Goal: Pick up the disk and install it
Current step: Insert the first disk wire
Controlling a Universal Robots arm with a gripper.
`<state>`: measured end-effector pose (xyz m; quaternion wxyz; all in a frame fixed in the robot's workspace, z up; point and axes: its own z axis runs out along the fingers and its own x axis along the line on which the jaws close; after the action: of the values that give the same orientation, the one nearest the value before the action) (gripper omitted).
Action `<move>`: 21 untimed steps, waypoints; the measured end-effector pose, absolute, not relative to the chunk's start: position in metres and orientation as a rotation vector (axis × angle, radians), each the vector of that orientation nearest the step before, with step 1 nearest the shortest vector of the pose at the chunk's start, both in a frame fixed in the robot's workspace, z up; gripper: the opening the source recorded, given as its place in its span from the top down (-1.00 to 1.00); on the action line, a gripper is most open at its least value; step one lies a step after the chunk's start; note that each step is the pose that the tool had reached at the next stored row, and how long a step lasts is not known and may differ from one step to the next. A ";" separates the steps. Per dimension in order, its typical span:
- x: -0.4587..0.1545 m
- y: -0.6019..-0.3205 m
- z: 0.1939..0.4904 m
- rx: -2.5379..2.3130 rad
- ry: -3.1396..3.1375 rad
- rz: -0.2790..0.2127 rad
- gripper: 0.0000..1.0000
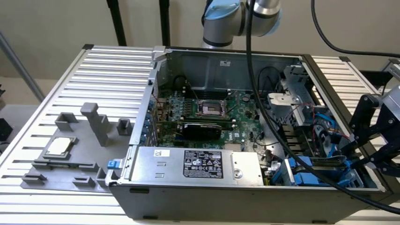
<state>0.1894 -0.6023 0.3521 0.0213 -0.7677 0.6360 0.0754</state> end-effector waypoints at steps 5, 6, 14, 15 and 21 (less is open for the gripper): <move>0.189 -0.602 0.354 -2.385 1.966 0.233 0.29; 0.189 -0.602 0.354 -2.385 1.965 0.234 0.29; 0.189 -0.602 0.354 -2.395 1.954 0.234 0.47; 0.189 -0.602 0.354 -2.397 1.953 0.234 0.47; 0.188 -0.602 0.354 -2.403 1.946 0.234 0.66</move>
<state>0.1877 -0.6023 0.3542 0.0204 -0.7747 0.6275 0.0756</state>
